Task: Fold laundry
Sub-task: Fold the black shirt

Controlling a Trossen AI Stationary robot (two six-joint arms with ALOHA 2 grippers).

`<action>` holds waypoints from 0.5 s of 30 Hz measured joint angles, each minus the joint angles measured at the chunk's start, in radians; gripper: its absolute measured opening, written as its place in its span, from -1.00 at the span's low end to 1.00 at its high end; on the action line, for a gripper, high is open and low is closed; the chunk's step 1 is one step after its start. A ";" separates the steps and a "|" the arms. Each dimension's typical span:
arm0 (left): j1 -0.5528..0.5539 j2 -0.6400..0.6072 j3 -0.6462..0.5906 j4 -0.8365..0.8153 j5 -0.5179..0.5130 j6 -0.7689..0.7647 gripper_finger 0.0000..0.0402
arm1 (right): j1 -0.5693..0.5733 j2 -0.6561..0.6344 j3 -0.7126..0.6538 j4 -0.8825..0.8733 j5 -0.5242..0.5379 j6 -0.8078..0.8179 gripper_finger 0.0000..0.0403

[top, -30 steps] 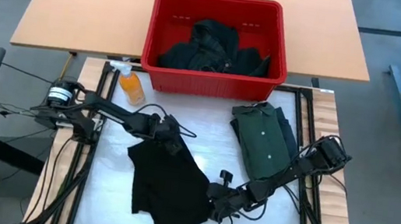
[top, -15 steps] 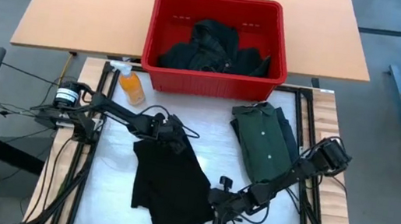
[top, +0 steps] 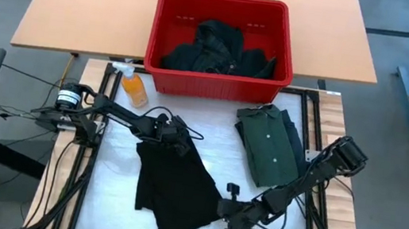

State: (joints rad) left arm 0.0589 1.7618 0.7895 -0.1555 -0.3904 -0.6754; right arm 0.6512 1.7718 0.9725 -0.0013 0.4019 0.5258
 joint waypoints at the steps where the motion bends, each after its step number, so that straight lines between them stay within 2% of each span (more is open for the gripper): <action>1: 0.000 0.000 0.000 0.000 0.001 0.000 -0.79 | -0.007 0.002 0.000 -0.007 0.020 -0.003 -0.86; 9: 0.000 0.000 0.000 0.000 0.005 0.000 -0.82 | -0.079 0.031 -0.001 -0.030 0.064 0.032 -0.86; 13: -0.001 0.000 0.000 0.002 0.009 0.001 -0.82 | -0.083 0.064 0.002 0.048 0.070 0.042 -0.86; 15: -0.001 0.000 0.000 0.003 0.010 0.001 -0.82 | -0.082 0.104 0.000 0.100 0.040 0.053 -0.86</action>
State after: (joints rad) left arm 0.0582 1.7618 0.7891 -0.1528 -0.3809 -0.6746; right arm 0.5696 1.8757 0.9726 0.0991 0.4422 0.5788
